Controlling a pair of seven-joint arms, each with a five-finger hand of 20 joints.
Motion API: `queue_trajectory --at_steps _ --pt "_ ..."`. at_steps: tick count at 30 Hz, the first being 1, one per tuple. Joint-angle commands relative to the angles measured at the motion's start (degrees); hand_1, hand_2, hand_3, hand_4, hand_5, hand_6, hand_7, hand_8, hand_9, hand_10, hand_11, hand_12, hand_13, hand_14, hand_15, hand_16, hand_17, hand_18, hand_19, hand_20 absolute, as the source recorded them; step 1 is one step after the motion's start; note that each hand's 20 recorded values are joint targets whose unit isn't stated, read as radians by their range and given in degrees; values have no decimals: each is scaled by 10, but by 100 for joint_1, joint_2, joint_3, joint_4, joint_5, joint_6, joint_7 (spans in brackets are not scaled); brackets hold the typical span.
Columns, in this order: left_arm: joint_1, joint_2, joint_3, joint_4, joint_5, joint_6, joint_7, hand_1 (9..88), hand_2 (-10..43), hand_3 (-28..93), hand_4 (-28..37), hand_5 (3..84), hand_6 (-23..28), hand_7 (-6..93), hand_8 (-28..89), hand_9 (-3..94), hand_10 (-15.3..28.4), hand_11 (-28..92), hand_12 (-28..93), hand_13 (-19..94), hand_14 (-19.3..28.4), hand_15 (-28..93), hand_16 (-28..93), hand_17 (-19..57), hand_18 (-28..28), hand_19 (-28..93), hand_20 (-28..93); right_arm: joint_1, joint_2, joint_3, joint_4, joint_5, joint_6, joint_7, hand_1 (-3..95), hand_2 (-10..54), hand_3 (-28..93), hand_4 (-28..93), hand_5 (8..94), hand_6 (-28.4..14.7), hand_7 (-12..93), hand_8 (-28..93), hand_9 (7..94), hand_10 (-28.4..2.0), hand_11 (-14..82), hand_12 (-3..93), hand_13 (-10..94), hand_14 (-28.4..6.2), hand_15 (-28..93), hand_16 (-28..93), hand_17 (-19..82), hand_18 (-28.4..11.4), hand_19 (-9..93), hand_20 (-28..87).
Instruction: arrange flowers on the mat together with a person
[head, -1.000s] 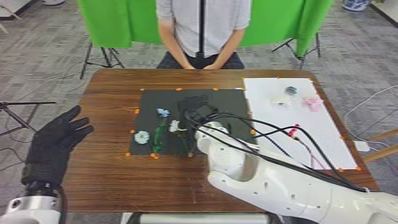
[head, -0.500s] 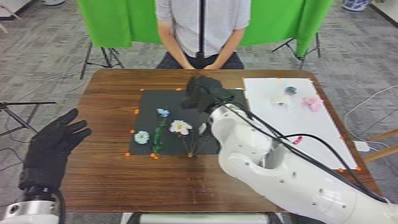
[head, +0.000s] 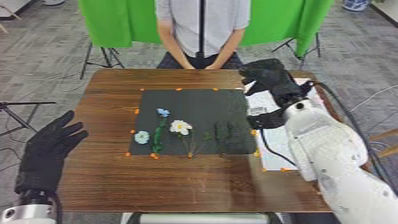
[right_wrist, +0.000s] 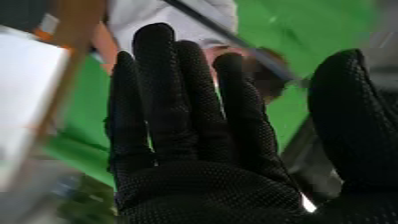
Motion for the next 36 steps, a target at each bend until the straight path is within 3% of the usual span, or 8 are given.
queue_trajectory --at_steps 1,2,6,8,16,28,29,36 --pt "182 -69 -25 -36 -26 13 46 216 59 799 -283 375 83 139 -103 328 189 262 83 225 260 561 -123 -97 212 506 92 -1218 -353 927 9 1214 275 -515 288 -2 717 -232 536 -33 127 -110 563 -190 192 148 519 -183 574 83 166 -222 683 2" --pt "190 -62 -9 -37 -51 41 97 216 59 798 -283 374 81 137 -103 326 189 261 84 224 260 559 -123 -97 212 505 92 -1269 -362 984 7 1409 361 -653 286 -2 718 -233 533 -33 127 -110 556 -189 190 147 510 -184 573 82 161 -223 677 6" --pt "184 -80 -13 -36 -22 -16 -1 214 59 797 -283 370 79 136 -102 320 186 256 85 220 258 555 -120 -97 212 504 92 -1553 -416 1242 -15 1963 534 -1109 283 2 725 -237 517 -28 129 -112 531 -187 184 148 485 -184 569 78 136 -215 647 27" --pt "193 -75 -1 -34 -27 -6 29 214 59 796 -283 369 79 136 -102 318 186 255 87 217 257 552 -119 -98 212 503 92 -1621 -408 1298 -23 1959 572 -1125 281 3 729 -245 514 -27 129 -112 529 -187 182 149 478 -185 568 80 135 -214 620 87" --pt "254 -75 21 -58 -77 56 111 214 60 796 -283 368 78 136 -102 319 187 255 90 216 257 553 -115 -99 212 503 92 -1891 -512 1580 -73 2238 536 -1341 269 8 741 -242 507 -25 130 -111 522 -186 182 149 469 -186 567 78 127 -213 606 96" --pt "139 -99 48 -65 -13 24 3 214 59 797 -283 368 78 136 -102 323 189 261 91 219 259 559 -114 -99 212 504 93 -1988 -638 1854 -25 2555 248 -1490 259 15 746 -244 501 -22 132 -113 516 -188 179 149 462 -190 565 80 121 -215 593 107" --pt "123 -35 66 -53 -53 55 37 214 59 797 -283 368 79 136 -102 325 190 262 91 219 259 560 -114 -99 212 505 94 -1999 -633 1855 -28 2580 273 -1521 258 16 747 -244 501 -22 132 -113 516 -188 179 149 461 -189 565 80 121 -214 593 108" --pt "167 27 88 -50 -116 121 124 215 60 796 -283 369 79 136 -101 329 193 267 91 223 262 568 -116 -99 212 506 96 -2023 -673 1903 -4 2657 170 -1558 251 22 750 -245 501 -22 132 -113 516 -189 180 150 460 -189 566 80 119 -216 590 114"
